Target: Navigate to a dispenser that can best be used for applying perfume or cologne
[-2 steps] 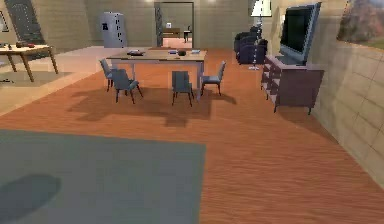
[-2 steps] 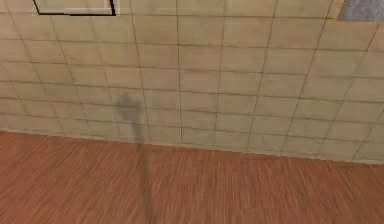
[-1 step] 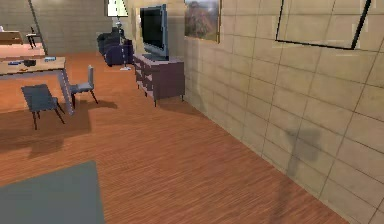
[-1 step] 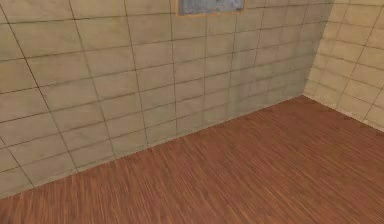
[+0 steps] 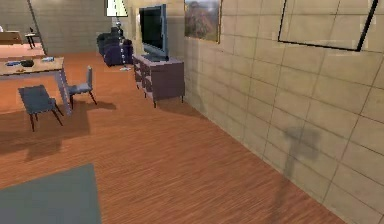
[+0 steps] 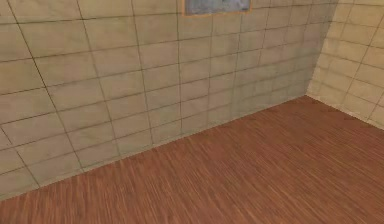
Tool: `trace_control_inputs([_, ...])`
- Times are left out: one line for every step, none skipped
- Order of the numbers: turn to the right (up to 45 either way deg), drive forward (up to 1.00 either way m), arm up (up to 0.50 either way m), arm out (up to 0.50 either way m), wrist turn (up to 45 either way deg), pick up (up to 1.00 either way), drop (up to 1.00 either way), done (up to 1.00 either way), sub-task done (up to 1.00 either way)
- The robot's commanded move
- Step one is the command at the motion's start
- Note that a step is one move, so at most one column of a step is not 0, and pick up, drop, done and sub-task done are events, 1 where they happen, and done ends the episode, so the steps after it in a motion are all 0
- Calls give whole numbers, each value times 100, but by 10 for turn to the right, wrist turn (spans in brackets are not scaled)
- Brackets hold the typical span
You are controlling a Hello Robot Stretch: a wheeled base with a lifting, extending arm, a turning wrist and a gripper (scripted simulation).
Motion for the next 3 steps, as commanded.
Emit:
trace_control_inputs([-450, 0, 0, 0, 0, 0, 0, 0, 0])
trace_control_inputs([-300, 0, 0, 0, 0, 0, 0, 0, 0])
trace_control_inputs([0, 100, 0, 0, 0, 0, 0, 0, 0])
